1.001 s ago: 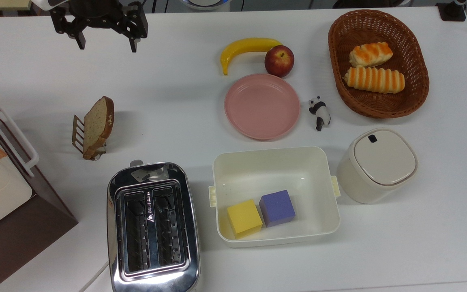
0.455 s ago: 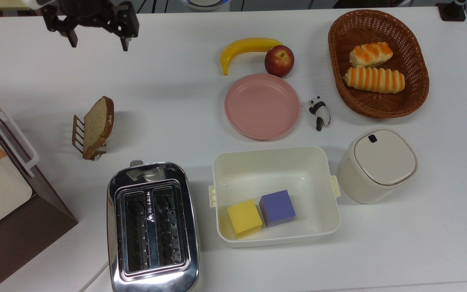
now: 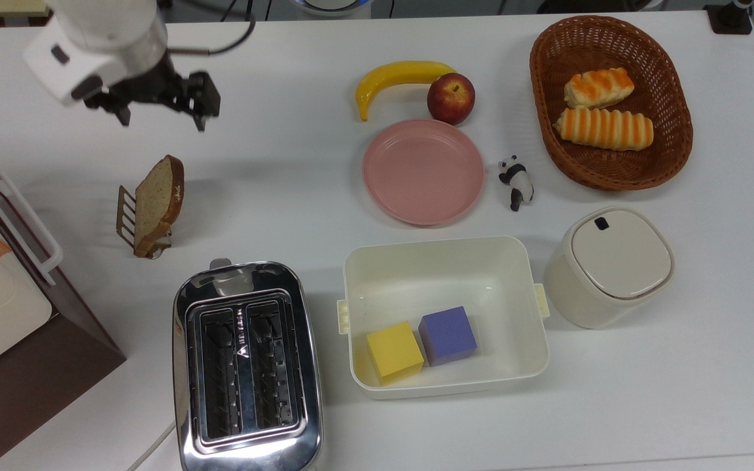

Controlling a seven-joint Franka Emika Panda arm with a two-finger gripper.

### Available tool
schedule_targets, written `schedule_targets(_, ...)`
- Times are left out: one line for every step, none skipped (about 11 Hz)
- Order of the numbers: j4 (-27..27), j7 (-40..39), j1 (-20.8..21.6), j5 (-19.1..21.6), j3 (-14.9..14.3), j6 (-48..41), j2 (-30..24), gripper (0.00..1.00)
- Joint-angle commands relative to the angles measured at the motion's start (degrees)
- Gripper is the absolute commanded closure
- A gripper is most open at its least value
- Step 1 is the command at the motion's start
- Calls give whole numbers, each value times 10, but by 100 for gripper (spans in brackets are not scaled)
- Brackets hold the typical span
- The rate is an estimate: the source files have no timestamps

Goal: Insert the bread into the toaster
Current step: 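Move the gripper over the bread slice in the metal rack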

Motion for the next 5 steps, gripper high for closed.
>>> schedule_targets(-13, -10, 0, -10, -4, 42, 20, 0)
schedule_targets(-13, -11, 1, -13, -3, 50, 34, 0)
schedule_targets(-13, -10, 2, -19, -3, 52, 43, 0)
schedule_targets(-13, -10, 3, -24, -2, 57, 47, 0)
schedule_targets(-13, -11, 3, -28, -2, 58, 48, 11)
